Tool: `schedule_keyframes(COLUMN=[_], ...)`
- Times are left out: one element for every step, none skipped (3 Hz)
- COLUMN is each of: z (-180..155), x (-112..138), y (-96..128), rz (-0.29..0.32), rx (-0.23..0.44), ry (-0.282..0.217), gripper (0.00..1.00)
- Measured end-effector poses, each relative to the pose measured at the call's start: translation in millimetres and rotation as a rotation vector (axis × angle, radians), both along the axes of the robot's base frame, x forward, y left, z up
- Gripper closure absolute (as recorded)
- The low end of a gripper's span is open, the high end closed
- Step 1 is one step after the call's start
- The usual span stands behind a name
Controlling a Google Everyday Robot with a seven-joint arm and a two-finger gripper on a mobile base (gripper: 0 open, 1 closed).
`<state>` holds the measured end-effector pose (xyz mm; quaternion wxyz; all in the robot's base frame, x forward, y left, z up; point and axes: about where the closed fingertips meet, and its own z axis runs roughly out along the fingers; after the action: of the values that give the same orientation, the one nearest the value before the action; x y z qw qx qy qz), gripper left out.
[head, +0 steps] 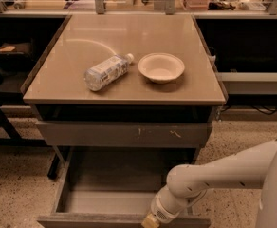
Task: Open middle drawer
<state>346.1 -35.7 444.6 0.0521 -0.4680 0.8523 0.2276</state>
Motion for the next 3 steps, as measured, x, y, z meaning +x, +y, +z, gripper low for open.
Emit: schedule_keyframes(z=[1,6,22], x=[-8,-14,-56], y=[-2,-2,-8], rz=[-0.005,-0.002,0.0], rx=[0.0,0.003,0.019], ry=[0.01,0.022,0.068], gripper=[1.0,1.0,1.0])
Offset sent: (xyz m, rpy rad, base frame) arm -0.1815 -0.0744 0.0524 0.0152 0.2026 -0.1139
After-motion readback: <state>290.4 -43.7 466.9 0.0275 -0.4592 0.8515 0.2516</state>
